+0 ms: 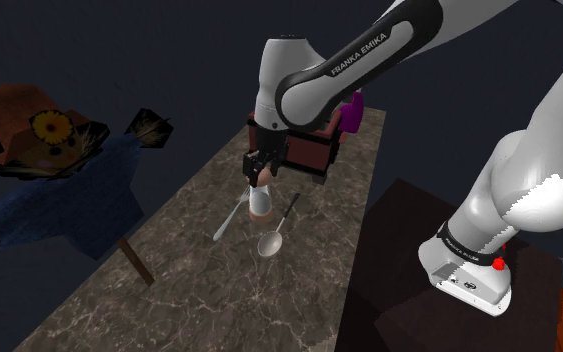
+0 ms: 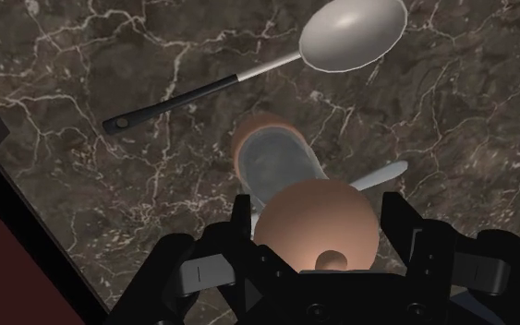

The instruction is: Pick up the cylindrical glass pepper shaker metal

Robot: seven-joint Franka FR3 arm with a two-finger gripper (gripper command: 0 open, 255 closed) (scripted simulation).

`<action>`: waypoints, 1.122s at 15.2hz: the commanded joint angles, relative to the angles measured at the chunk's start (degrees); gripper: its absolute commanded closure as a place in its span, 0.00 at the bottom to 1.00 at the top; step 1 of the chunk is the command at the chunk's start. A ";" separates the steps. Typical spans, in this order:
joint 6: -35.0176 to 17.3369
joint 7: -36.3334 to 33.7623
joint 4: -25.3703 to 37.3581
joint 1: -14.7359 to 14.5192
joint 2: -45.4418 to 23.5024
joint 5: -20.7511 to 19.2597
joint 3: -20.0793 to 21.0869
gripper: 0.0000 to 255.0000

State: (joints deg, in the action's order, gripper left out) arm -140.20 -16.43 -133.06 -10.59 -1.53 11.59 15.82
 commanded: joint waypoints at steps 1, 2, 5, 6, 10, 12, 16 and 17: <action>0.02 0.00 -0.10 0.02 -0.10 -0.02 -0.02 1.00; -0.01 -0.02 -0.13 0.01 -0.10 -0.01 -0.01 1.00; 1.64 -0.10 0.35 0.06 1.09 0.11 -0.04 1.00; 2.42 -0.15 0.64 0.08 1.59 0.14 -0.06 1.00; 5.55 -0.35 1.89 0.18 3.51 0.24 -0.17 1.00; 7.11 -0.47 2.59 0.22 4.39 0.27 -0.23 1.00; 10.23 -0.72 4.12 0.31 6.00 0.29 -0.38 1.00; 11.01 -0.78 4.54 0.33 6.37 0.29 -0.42 1.00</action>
State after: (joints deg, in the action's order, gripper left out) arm -129.96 -17.24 -128.84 -10.31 4.40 11.84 15.48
